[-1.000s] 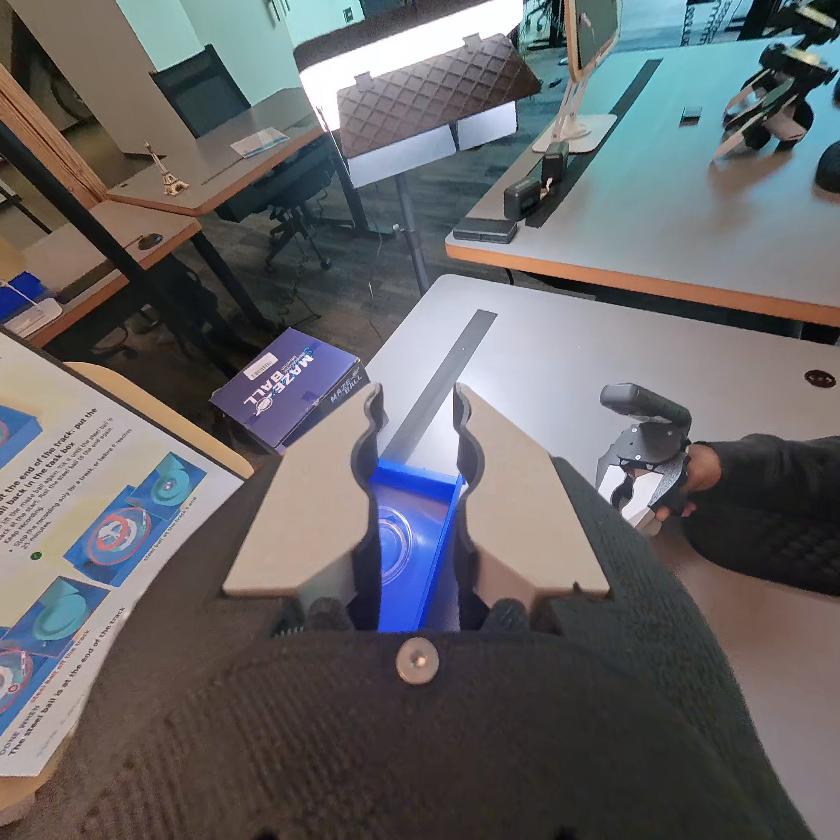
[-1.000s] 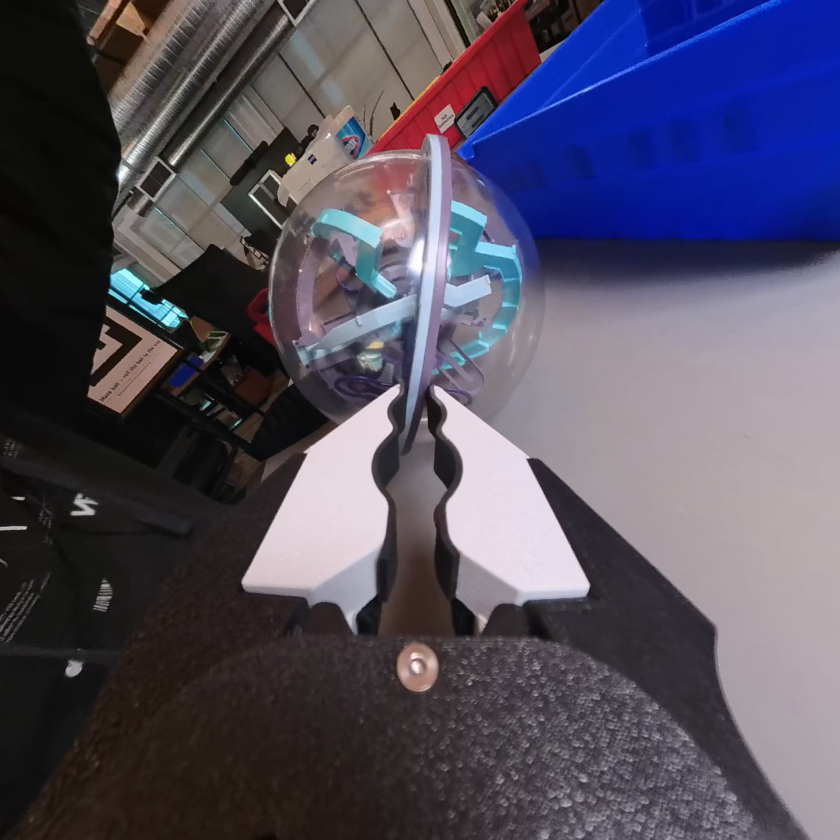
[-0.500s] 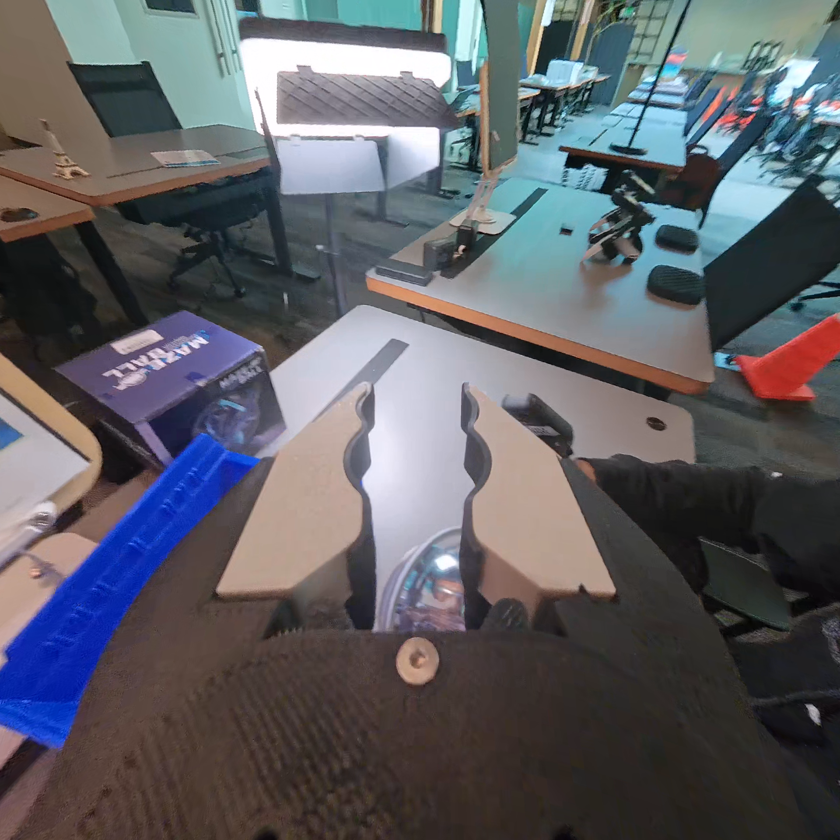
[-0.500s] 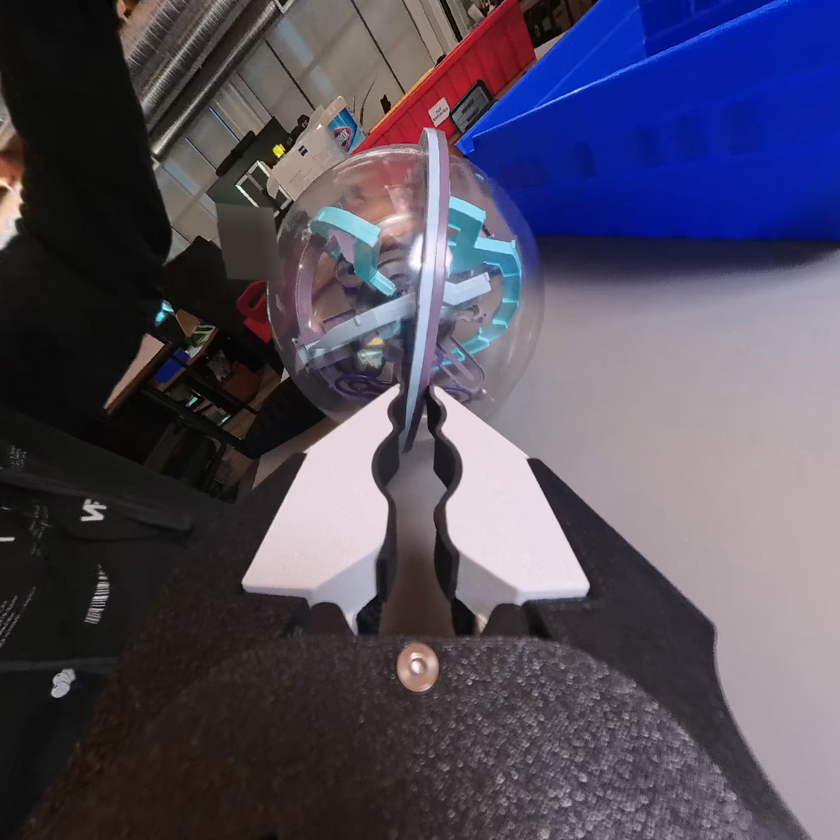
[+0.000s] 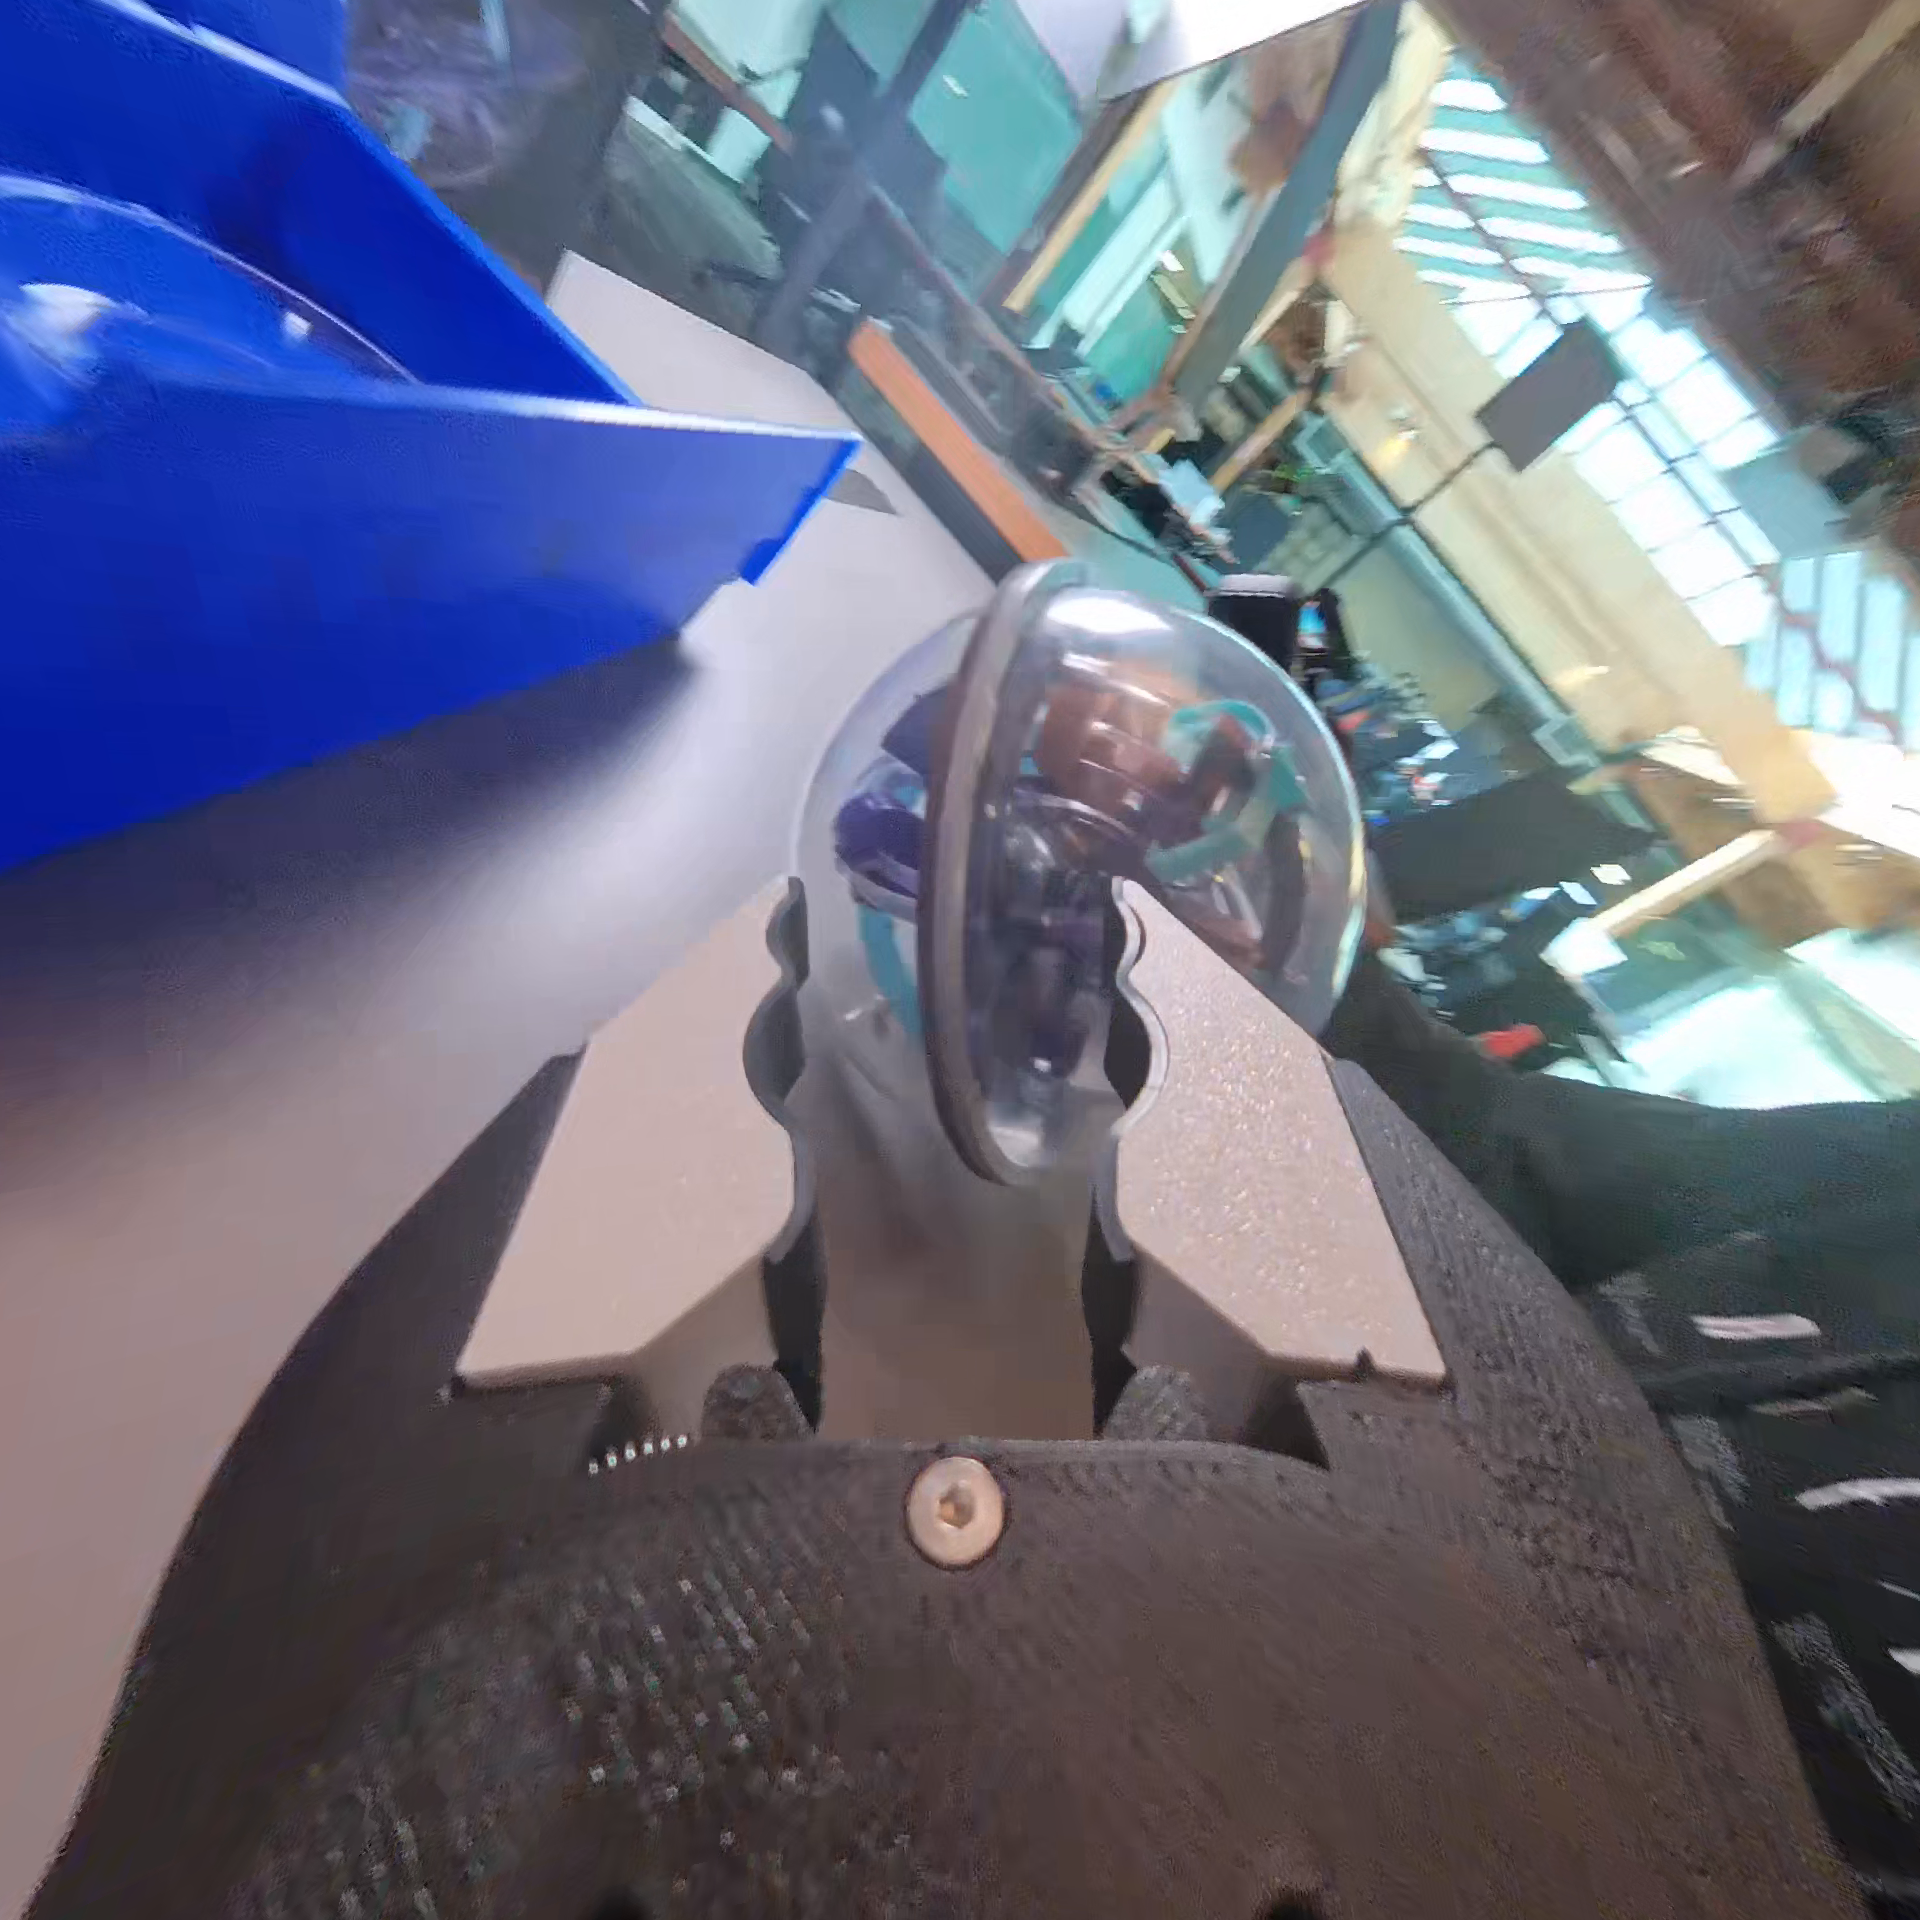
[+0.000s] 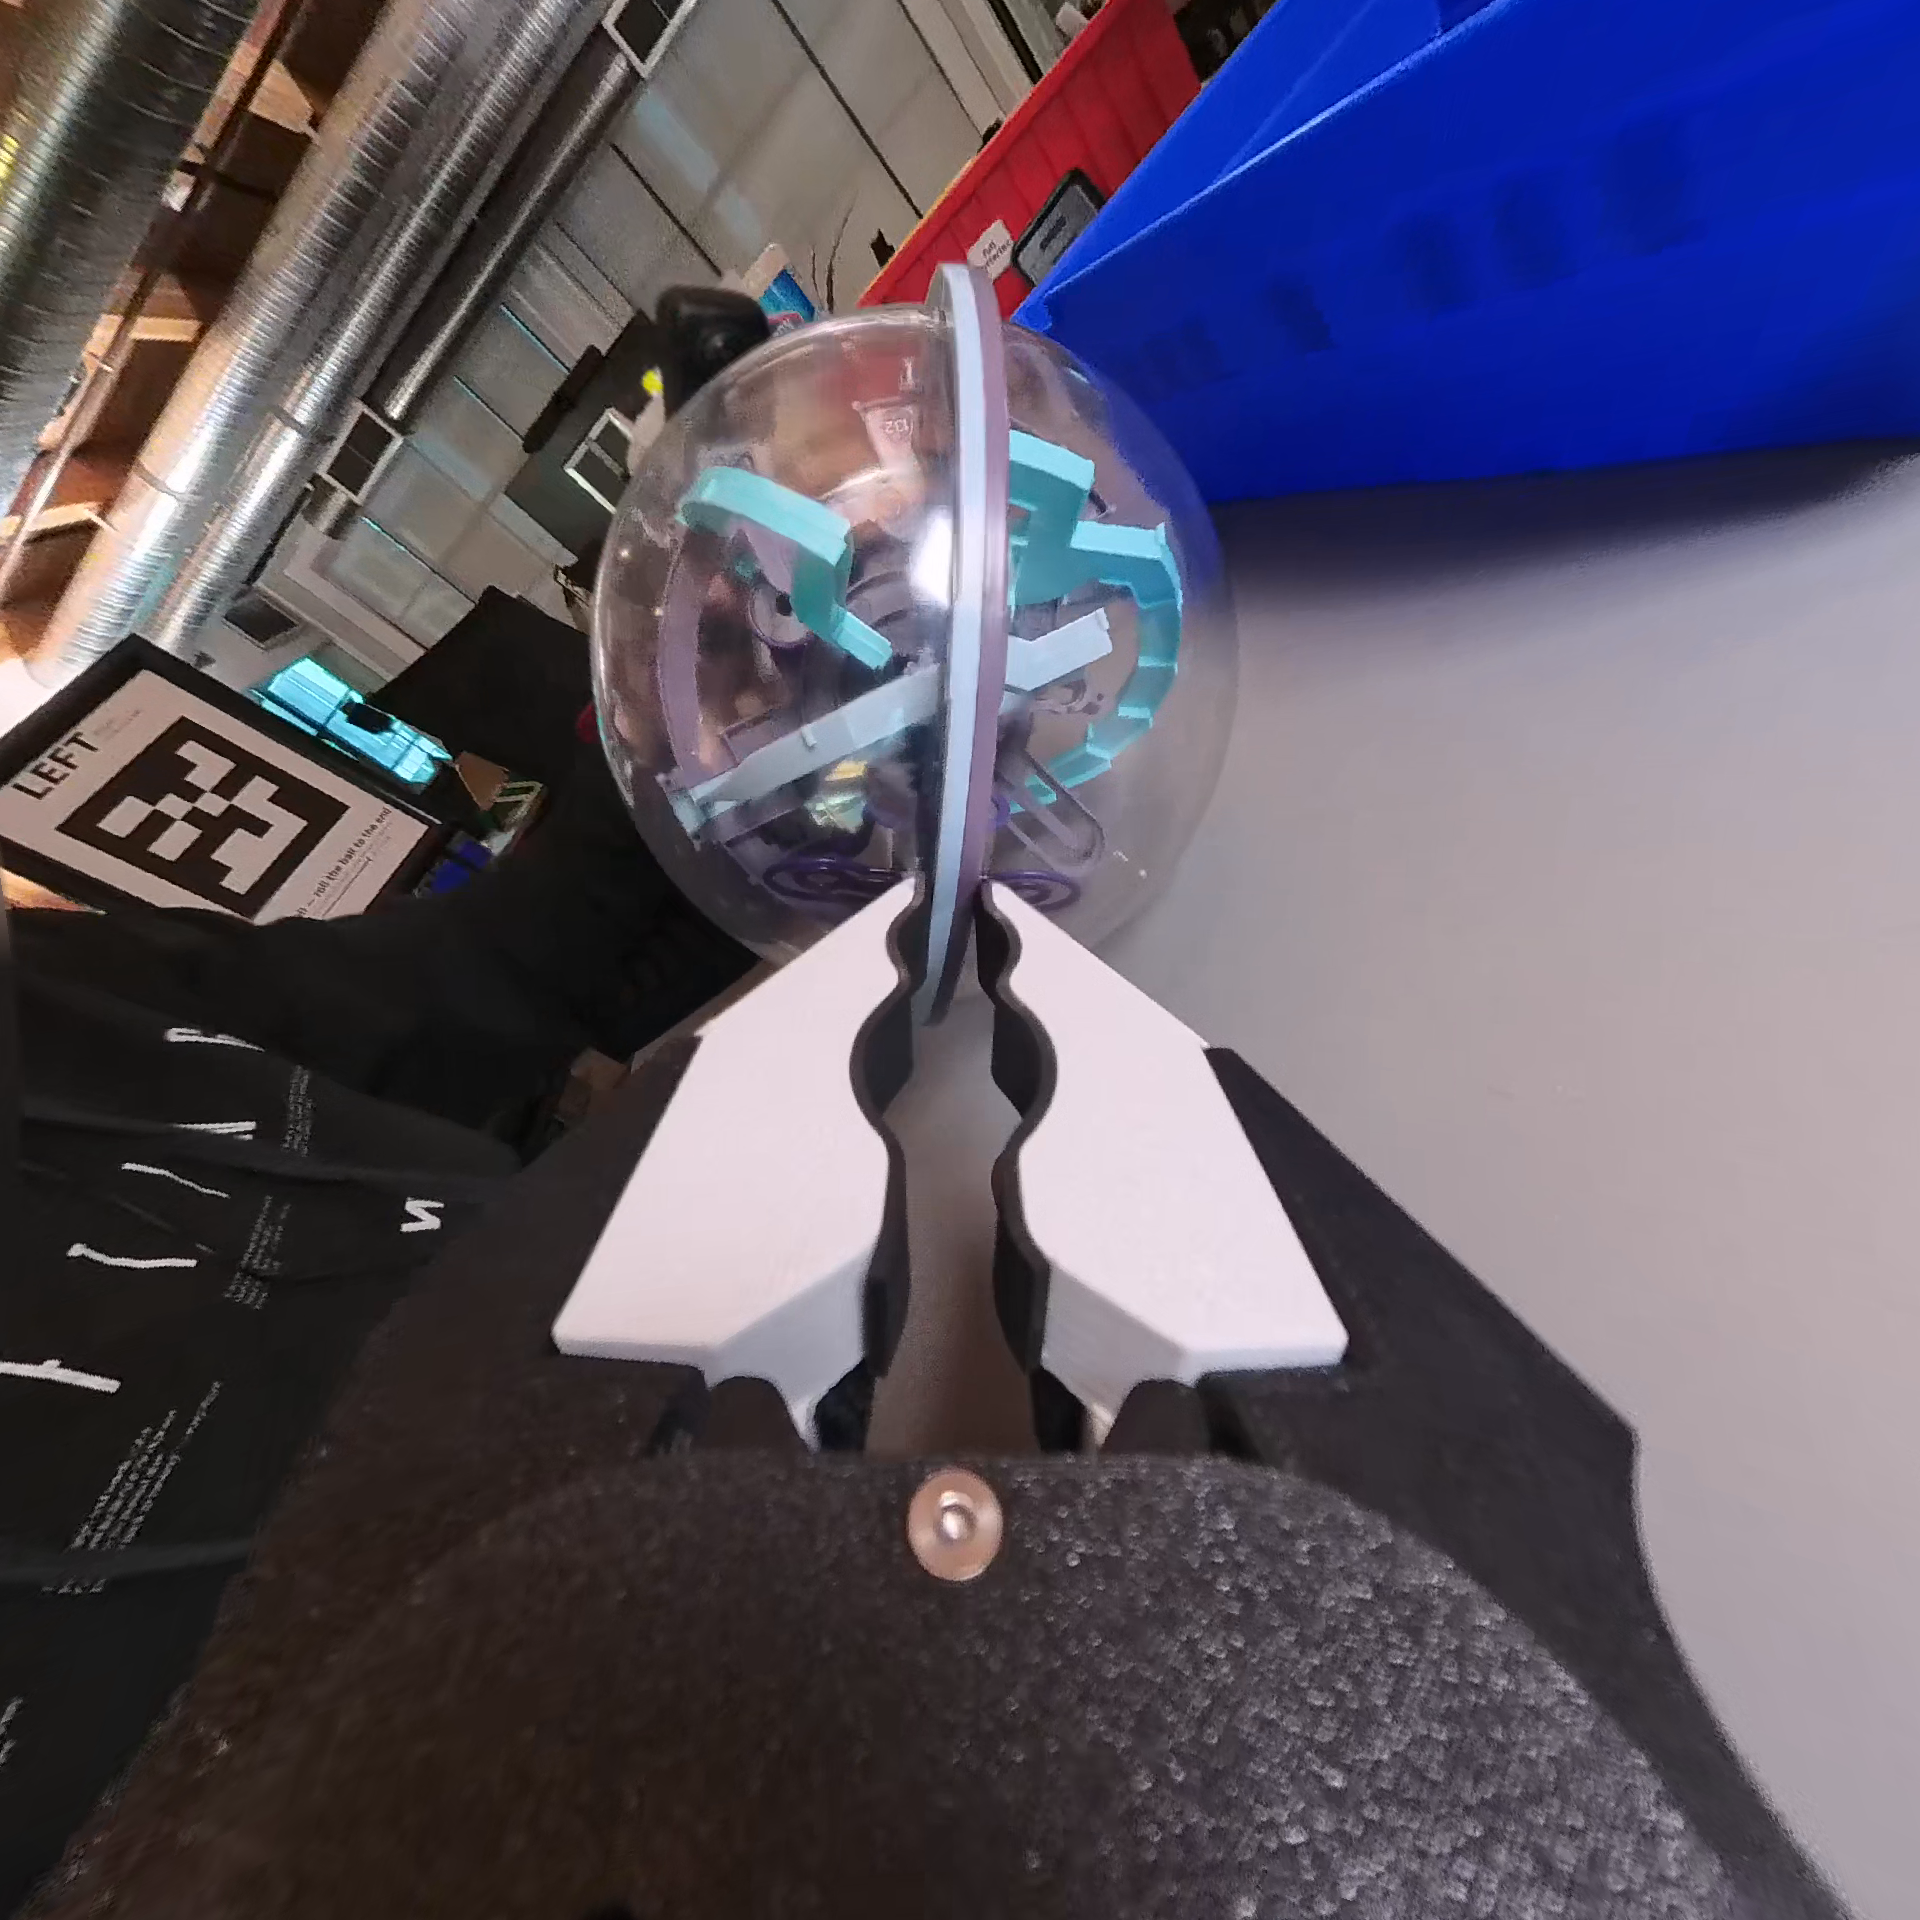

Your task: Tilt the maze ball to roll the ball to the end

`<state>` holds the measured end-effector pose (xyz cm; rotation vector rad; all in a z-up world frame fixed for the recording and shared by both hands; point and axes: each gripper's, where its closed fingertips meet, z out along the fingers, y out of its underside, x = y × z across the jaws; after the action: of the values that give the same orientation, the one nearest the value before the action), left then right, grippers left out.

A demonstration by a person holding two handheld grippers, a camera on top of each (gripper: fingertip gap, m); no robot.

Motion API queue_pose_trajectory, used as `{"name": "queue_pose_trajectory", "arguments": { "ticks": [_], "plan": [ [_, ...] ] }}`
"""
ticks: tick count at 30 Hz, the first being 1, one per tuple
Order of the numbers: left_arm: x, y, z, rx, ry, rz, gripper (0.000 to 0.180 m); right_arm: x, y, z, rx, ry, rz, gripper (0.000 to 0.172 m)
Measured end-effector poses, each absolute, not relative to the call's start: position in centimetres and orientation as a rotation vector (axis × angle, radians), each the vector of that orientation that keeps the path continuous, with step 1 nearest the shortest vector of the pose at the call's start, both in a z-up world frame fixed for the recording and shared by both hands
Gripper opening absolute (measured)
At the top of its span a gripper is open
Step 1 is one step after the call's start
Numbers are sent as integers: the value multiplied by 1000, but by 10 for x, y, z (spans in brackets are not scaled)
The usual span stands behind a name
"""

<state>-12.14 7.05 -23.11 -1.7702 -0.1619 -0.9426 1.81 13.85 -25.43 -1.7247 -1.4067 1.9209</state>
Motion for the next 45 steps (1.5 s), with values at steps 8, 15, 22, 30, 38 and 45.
{"name": "queue_pose_trajectory", "arguments": {
  "ticks": [8, 15, 22, 30, 38, 45],
  "plan": [
    [-91, 61, -242, -1761, 102, -1210, 41, 23, 150, -248, -1710, -1349, 1980, 5],
    [-86, 67, -247, -1757, 118, -1195, 27, 26, 162, -247, -1733, -1273, 2012, 5],
    [-83, 68, -229, -1731, 177, -1067, 6, 26, 168, -221, -1635, -1224, 2008, 5],
    [-85, 68, -177, -1611, 250, -942, 6, 25, 166, -158, -1450, -1302, 1880, 5],
    [-88, 58, -100, -1440, 324, -823, 6, 23, 155, -76, -1285, -1420, 1739, 5],
    [-83, 48, -42, -1329, 386, -739, 6, 28, 144, -10, -1177, -1492, 1623, 6]
  ]
}}
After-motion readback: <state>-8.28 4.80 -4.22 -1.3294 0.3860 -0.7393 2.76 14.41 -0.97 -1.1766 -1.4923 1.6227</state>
